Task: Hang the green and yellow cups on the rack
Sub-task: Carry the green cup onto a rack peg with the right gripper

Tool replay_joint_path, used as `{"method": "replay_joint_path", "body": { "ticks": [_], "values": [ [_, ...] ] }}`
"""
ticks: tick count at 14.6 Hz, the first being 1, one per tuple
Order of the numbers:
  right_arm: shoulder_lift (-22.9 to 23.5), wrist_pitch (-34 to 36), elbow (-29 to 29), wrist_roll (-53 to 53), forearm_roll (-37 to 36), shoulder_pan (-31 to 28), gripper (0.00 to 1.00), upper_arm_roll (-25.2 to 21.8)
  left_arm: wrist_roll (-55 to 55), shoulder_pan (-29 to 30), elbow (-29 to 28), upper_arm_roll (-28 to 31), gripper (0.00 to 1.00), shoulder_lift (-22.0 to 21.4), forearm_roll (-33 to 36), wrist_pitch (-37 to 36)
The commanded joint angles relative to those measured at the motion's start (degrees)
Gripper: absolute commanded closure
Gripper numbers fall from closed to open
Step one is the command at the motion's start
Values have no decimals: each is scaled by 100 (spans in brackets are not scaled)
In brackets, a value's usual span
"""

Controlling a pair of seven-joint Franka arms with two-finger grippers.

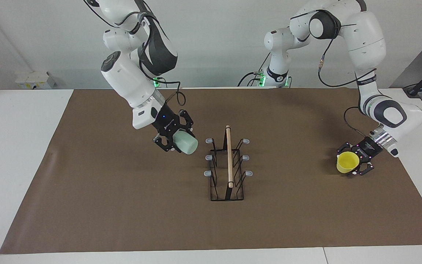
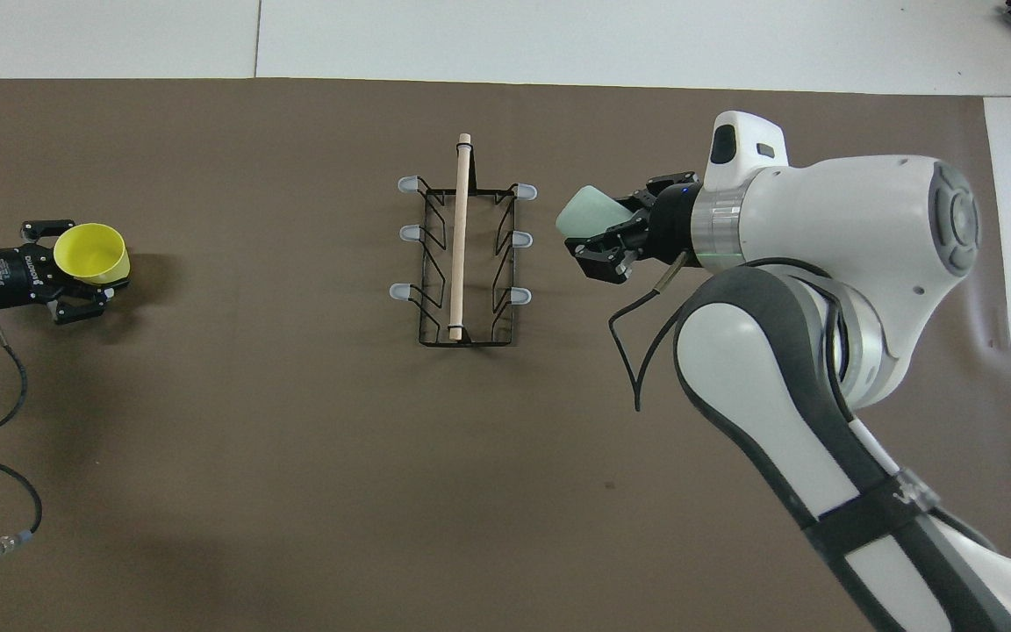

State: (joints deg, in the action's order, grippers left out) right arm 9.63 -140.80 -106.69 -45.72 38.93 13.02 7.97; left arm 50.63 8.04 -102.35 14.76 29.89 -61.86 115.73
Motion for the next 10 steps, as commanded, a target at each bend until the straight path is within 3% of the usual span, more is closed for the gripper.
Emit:
{"method": "replay_joint_path", "body": {
  "ticks": [1,6,10],
  "values": [
    [-444,-1332,-896,-1153,1846,436,100,20,-158,-128,-312,44,100,-474,-116,239],
    [-638,-1477,-1108,-4334,5715,526,100,11,-71,-285,-31,62,100,-905,190,441],
    [-682,-1136,-1301,-6288,7923,526,100,11,122,-444,241,80,100,-1134,1000,785]
  ]
}}
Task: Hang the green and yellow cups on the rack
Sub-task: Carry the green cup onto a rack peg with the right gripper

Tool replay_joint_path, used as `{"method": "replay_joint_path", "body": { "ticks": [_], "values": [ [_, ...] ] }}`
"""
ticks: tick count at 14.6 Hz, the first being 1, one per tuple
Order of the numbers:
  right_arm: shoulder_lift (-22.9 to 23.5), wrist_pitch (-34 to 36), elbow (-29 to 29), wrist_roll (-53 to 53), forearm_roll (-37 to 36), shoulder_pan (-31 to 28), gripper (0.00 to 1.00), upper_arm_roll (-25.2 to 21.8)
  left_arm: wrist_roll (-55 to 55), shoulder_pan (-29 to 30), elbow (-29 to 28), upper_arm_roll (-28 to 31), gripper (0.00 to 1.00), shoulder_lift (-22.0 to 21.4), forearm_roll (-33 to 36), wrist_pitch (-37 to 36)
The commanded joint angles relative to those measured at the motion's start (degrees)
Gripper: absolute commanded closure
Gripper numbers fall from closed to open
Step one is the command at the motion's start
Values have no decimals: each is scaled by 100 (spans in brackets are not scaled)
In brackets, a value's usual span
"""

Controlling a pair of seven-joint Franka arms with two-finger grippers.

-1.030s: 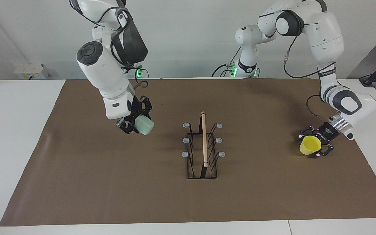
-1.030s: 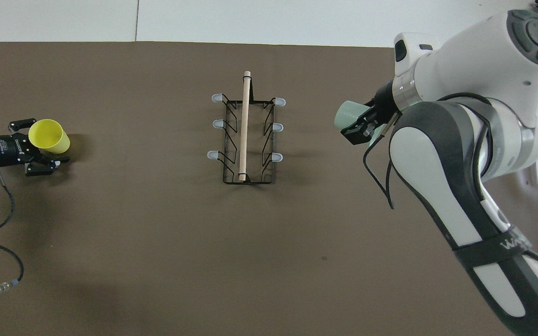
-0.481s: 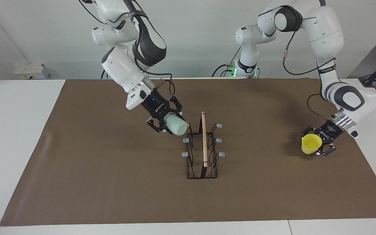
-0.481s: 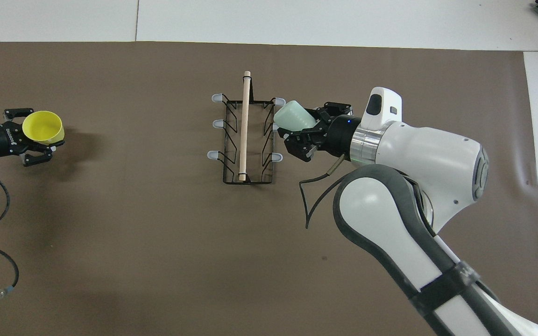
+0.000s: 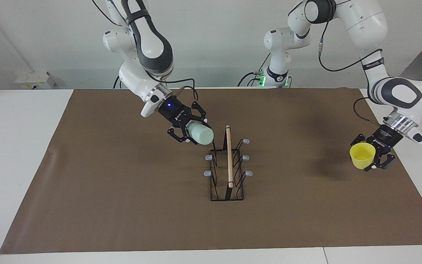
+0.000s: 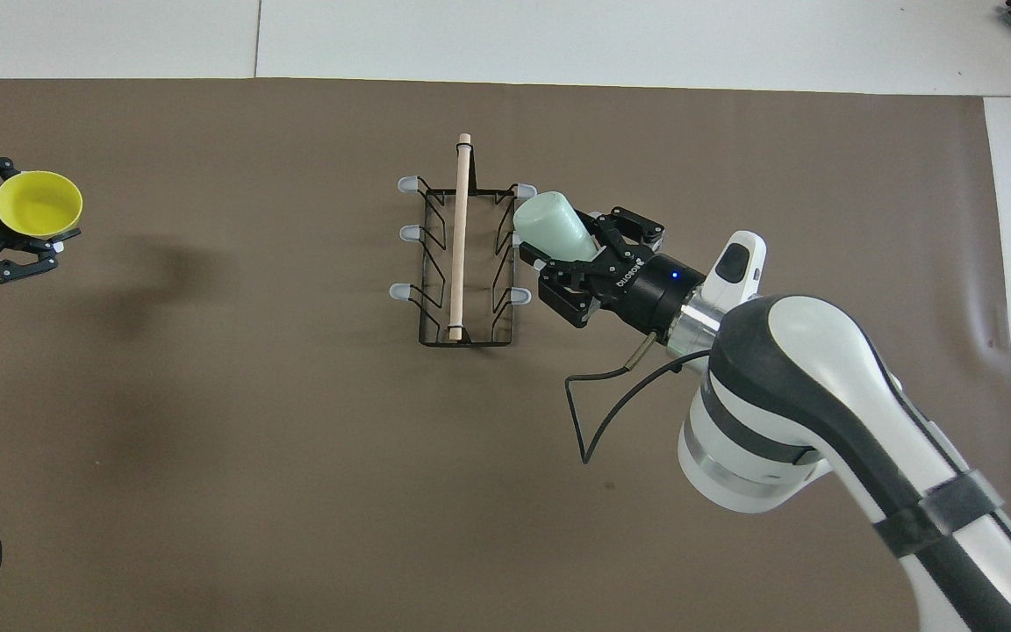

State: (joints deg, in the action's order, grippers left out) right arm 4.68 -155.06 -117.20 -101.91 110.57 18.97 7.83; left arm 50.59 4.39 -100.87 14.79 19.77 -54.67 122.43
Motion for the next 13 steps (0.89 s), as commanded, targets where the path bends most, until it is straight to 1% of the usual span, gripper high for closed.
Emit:
{"method": "replay_joint_path", "body": {
  "ticks": [1,3,5,7,10,13],
  "values": [
    [-196,535,-338,-960,1191,-69,100,25,196,-139,102,103,100,-157,325,123],
    [-196,940,-478,-1618,1833,-95,100,25,502,-280,155,103,100,-210,666,298],
    [-187,1449,-689,-2313,2484,-112,100,25,1134,-473,208,94,100,-227,1245,780],
    [-126,2038,-909,-2833,2968,-148,100,16,1400,-666,190,94,100,-297,1677,862],
    [24,2488,-945,-3220,3242,-217,100,16,1611,-974,164,94,100,-508,2379,862],
    [251,2568,-928,-3318,3217,-218,100,16,1656,-1352,155,94,100,-657,3520,862]
  ]
}}
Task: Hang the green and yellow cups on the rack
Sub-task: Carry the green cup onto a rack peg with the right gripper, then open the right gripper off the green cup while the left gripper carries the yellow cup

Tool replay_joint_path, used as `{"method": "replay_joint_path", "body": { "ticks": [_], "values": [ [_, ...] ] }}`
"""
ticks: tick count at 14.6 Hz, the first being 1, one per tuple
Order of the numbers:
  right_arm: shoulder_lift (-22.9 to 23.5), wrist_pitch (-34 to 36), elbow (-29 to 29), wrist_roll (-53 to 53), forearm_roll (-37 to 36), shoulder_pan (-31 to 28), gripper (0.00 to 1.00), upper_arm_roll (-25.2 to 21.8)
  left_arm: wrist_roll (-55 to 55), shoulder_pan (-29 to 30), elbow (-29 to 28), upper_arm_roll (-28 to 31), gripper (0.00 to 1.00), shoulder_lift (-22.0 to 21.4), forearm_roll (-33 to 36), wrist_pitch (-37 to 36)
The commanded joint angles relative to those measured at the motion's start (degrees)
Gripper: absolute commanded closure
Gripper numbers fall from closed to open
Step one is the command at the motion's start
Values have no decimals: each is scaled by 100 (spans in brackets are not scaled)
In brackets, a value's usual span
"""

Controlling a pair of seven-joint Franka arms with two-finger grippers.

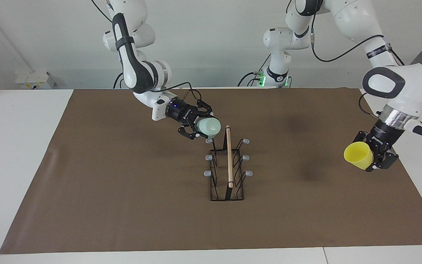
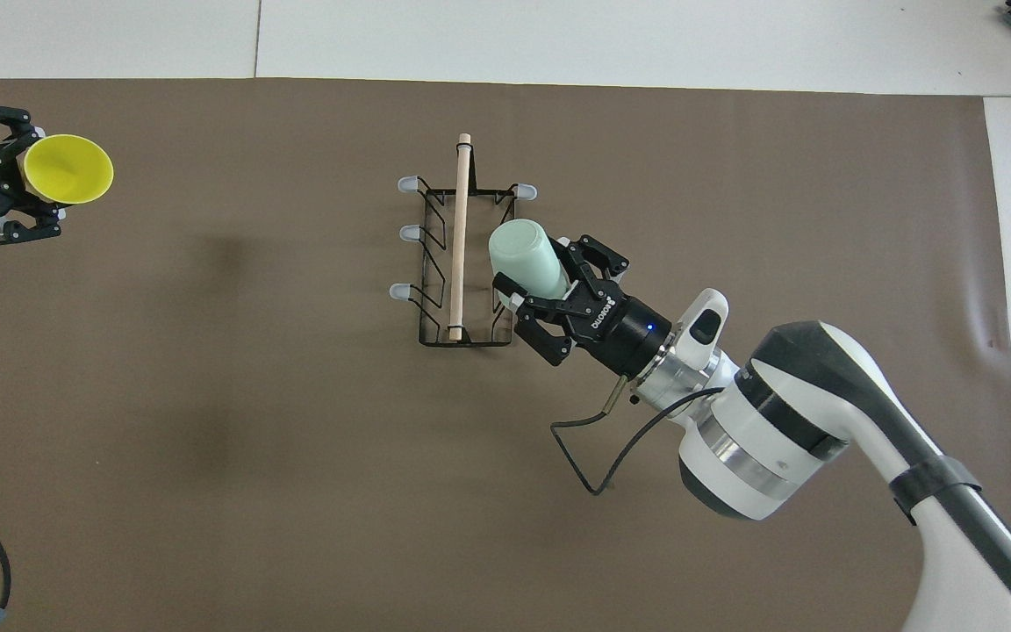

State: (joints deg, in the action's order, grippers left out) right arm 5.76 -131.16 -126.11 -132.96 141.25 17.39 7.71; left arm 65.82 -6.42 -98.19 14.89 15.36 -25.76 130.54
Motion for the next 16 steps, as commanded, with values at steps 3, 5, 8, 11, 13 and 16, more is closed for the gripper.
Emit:
{"method": "replay_joint_path", "body": {
  "ticks": [3,5,8,11,13,16],
  "values": [
    [364,285,-19,-212,61,9,100,29,308,-728,-121,84,100,-332,1711,-2],
    [417,266,-28,-230,52,45,100,29,475,-1000,-165,75,100,-446,2301,-20],
    [854,590,16,-693,69,45,100,29,668,-1510,-270,75,100,-604,3224,-29],
    [1032,732,16,-898,78,19,92,20,1501,-2045,-358,75,100,-719,4584,-29],
    [1032,688,16,-924,61,36,46,20,1942,-2345,-481,66,100,-797,5289,-29],
    [1067,355,69,-1047,61,45,0,29,2407,-2863,-1068,66,100,-1122,6457,41]
  ]
}}
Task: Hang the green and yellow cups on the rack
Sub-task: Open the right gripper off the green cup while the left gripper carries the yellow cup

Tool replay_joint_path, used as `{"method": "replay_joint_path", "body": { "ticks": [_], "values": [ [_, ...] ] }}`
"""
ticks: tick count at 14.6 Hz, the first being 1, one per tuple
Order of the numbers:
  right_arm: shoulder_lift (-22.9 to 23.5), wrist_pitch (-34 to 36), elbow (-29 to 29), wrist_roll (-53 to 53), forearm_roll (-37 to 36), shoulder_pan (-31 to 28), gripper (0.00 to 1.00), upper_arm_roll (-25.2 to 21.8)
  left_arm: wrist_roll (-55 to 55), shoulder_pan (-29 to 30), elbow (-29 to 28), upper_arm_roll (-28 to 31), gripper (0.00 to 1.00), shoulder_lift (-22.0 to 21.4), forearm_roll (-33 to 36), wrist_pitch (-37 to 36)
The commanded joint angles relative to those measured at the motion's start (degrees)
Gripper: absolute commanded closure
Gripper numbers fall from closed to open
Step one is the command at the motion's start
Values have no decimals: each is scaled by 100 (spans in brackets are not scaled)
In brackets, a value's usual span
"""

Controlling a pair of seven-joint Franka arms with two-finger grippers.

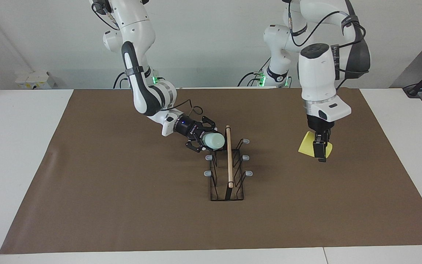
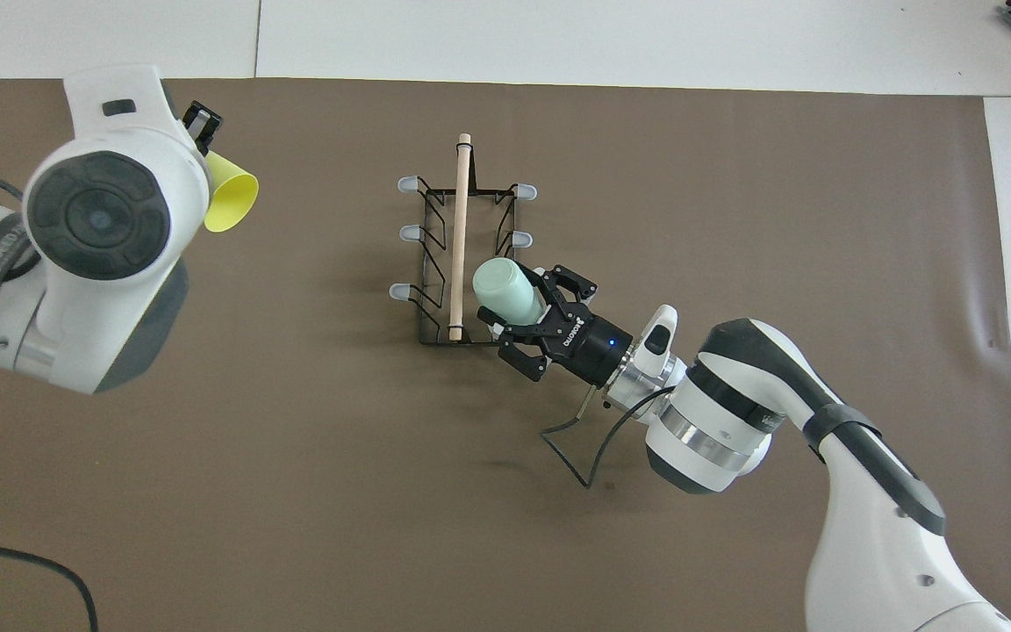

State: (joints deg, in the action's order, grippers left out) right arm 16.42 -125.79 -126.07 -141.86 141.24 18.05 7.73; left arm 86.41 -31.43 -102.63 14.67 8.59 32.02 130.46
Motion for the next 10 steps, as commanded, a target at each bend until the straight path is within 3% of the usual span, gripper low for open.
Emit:
{"method": "replay_joint_path", "body": {
  "ticks": [1,5,10],
  "values": [
    [-16,-200,83,-158,61,-21,0,27,637,-511,-810,80,100,-559,1178,50],
    [-253,-550,109,-123,44,-30,0,18,1711,-1170,-1241,71,100,-753,2684,-248],
    [-956,-1570,127,264,-588,-109,0,18,2097,-1874,-1313,54,100,-798,3370,-873]
  ]
}}
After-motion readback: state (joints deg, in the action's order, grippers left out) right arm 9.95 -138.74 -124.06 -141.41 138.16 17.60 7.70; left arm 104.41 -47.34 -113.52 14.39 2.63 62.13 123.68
